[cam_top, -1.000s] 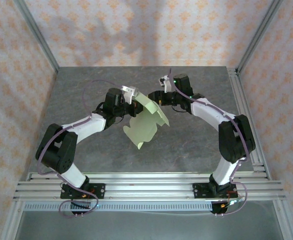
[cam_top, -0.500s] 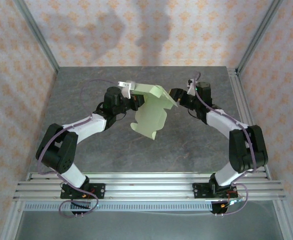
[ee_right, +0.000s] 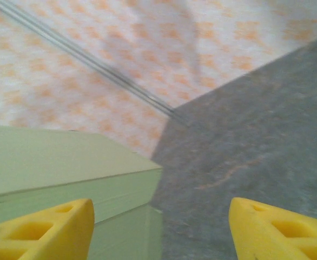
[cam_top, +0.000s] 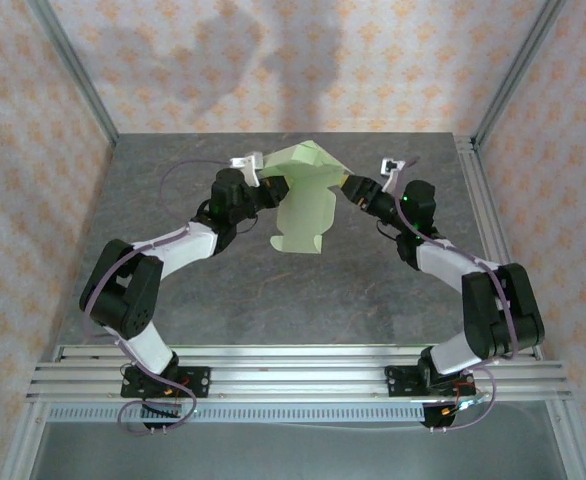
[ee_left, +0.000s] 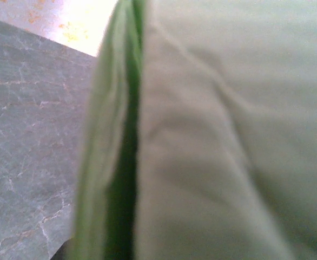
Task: Fold the paper box
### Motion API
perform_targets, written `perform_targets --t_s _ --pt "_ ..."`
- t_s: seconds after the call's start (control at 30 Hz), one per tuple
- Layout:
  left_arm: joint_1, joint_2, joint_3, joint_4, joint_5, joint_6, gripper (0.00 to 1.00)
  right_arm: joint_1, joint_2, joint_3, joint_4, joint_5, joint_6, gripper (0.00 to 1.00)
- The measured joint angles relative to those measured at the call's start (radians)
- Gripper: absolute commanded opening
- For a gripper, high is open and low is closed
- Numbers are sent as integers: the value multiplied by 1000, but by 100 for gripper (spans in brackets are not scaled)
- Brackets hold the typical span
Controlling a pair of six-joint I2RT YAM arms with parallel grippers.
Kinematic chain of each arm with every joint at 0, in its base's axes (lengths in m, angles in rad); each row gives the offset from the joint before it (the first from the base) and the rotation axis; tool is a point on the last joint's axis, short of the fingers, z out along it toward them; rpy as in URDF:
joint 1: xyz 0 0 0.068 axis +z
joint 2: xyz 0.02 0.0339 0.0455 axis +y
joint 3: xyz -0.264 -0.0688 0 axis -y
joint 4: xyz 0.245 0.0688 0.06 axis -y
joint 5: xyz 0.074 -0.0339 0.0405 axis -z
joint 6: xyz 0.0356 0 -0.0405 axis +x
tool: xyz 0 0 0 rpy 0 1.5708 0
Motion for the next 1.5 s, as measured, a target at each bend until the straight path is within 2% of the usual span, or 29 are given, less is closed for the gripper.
perform_targets --t_s 0.17,0.4,0.5,0.6,0.67,0.77,0.87,0.97,1.0,1.07,1.1,1.13,1.17,1.2,1.3,1.33,1.4,1.43,1.5 --pt "0 0 0 3 -14 -15 0 2 0 -8 189 -79 70 67" --pt "0 0 0 3 -15 -6 0 34 24 0 285 -135 113 67" --pt "0 0 0 2 -15 -6 0 53 49 10 290 -147 125 61" --pt "0 0 0 2 -18 2 0 59 61 30 263 -146 131 43" --pt "0 0 -6 2 -25 14 0 59 61 46 229 -142 116 23" --pt "2 0 -13 -14 -61 23 0 61 60 79 131 -136 76 9" --pt "13 0 -13 -27 -99 47 0 62 58 106 3 -116 21 4" --pt "12 0 -13 -66 -132 82 0 66 56 121 -104 -89 -24 4" --pt "11 0 -13 -75 -143 94 0 67 55 122 -126 -83 -33 8" --pt "8 0 -13 -95 -157 120 0 71 53 122 -172 -70 -58 26" --pt "5 0 -13 -103 -164 129 0 73 51 123 -187 -65 -65 28" --pt "3 0 -13 -111 -170 135 0 75 49 123 -200 -60 -74 22" --pt "0 0 -13 -118 -174 143 0 77 45 123 -212 -56 -77 7" --pt "0 0 -13 -122 -176 149 0 77 42 123 -219 -52 -85 0" --pt "0 1 -10 -123 -184 153 0 79 37 133 -262 -38 -99 0" --pt "0 1 -10 -123 -190 153 0 79 37 139 -280 -34 -101 8" --pt "0 1 -10 -126 -195 153 0 81 36 158 -314 -29 -109 37" --pt "-1 1 -9 -130 -200 151 0 81 34 165 -325 -23 -117 47" --pt "-2 1 -2 -150 -218 152 0 85 20 177 -365 4 -145 58"
